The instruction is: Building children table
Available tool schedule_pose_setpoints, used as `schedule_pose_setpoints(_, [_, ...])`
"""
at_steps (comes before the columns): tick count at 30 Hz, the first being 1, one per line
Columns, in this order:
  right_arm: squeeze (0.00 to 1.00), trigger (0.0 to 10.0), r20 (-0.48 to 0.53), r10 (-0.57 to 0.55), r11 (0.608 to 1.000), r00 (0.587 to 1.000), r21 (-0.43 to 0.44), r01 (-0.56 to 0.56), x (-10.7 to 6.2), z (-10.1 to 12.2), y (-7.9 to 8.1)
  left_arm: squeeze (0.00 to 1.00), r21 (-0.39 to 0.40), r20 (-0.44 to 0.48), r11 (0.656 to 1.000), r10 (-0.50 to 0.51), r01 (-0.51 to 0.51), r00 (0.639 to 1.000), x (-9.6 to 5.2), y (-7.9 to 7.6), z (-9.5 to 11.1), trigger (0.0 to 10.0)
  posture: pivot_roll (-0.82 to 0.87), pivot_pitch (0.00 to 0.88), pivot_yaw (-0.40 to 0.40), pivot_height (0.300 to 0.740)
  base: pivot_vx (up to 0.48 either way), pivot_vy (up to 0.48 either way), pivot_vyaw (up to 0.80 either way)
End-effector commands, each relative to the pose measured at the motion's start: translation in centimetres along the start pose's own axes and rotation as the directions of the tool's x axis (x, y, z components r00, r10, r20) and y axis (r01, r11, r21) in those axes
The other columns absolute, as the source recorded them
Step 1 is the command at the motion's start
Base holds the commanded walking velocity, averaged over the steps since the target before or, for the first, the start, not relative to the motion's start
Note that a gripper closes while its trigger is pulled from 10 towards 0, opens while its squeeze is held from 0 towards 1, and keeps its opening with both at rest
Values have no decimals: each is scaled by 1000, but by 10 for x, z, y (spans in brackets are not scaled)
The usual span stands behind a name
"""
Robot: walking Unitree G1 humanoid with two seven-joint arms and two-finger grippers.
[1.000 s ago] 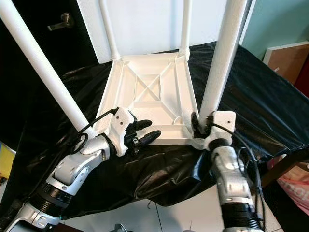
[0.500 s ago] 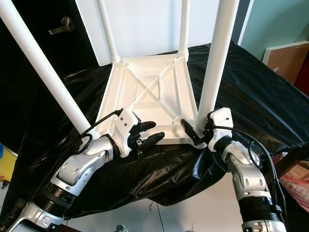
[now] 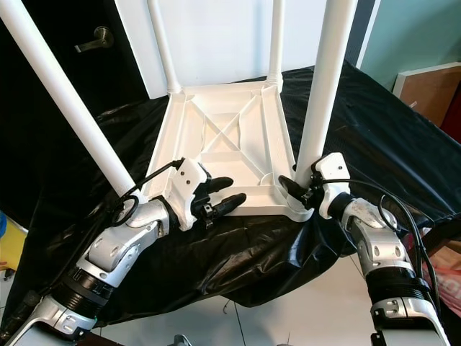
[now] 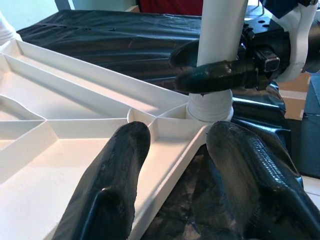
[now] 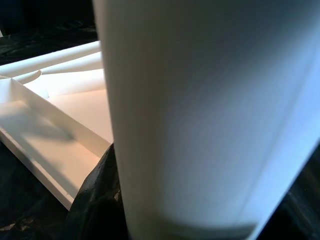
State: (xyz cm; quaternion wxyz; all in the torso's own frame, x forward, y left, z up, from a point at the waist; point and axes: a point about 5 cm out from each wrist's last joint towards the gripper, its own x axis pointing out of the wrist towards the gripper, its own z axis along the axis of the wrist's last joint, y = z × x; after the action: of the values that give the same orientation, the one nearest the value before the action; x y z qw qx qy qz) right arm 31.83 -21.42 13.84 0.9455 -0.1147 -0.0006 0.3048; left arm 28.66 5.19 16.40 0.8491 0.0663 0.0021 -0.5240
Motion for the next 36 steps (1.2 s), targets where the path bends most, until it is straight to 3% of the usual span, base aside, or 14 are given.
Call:
schedule_pose_setpoints(1, [0,1137,-43,26,1000,999,8,-26,3,-9,6,0,16,2,990,-140,140,990,-1,-5,1,10000,-100,0,82,740,0,0,0])
schedule_pose_setpoints(2, [0,10000,-54,10,1000,999,14,-10,3,-12,6,0,16,2,990,-140,140,990,-2,-5,1,10000,-101,0,82,740,0,0,0])
schedule_pose_setpoints(6, [0,10000,-60,-41,998,997,39,43,3,-15,6,0,15,1,990,-140,140,990,-2,-5,1,10000,-101,0,82,740,0,0,0])
schedule_pose_setpoints(9, [0,10000,-85,-199,978,976,52,204,4,-18,2,0,12,-2,990,-140,140,990,-2,-5,-1,10000,-108,0,81,740,0,0,0])
schedule_pose_setpoints(10, [0,10000,-85,-199,978,976,52,204,4,-18,2,0,12,-2,990,-140,140,990,-2,-5,-1,10000,-108,0,81,740,0,0,0])
schedule_pose_setpoints(18, [0,10000,-73,-362,917,929,149,369,13,-18,23,0,7,-6,990,-144,144,990,-1,-7,-3,10000,-118,0,81,740,0,0,0])
schedule_pose_setpoints(21, [0,10000,-101,-459,855,882,217,470,18,-20,36,0,9,-6,989,-146,146,989,0,-7,-3,10000,-117,0,77,740,0,0,0])
schedule_pose_setpoints(24, [0,10000,-102,-481,841,871,225,491,18,-20,39,0,8,-5,989,-146,146,989,0,-7,-3,10000,-117,0,76,740,0,0,0])
schedule_pose_setpoints(25, [0,10000,-121,-574,773,810,246,585,17,-20,43,0,12,-11,989,-144,145,989,-1,-7,-4,10000,-119,0,69,740,0,0,0])
schedule_pose_setpoints(26, [0,10000,-121,-574,773,810,246,585,17,-20,43,0,12,-11,989,-144,145,989,-1,-7,-4,10000,-119,0,69,740,0,0,0])
schedule_pose_setpoints(27, [0,10000,-142,-615,733,776,262,628,17,-22,45,0,15,-16,990,-141,141,990,-1,-7,-5,10000,-120,0,66,740,0,0,0])
schedule_pose_setpoints(28, [0,10000,-142,-615,733,776,262,628,17,-22,45,0,15,-16,990,-141,141,990,-1,-7,-5,10000,-120,0,66,740,0,0,0])
schedule_pose_setpoints(31, [0,10000,-192,-696,633,692,290,717,17,-22,51,0,17,-21,991,-129,130,991,-1,-6,-6,10000,-116,0,56,740,0,0,0])
schedule_pose_setpoints(36, [0,10000,-179,-742,585,646,298,754,18,-15,57,0,8,-7,992,-123,123,992,-1,-6,-5,10000,-111,0,51,740,0,0,0])
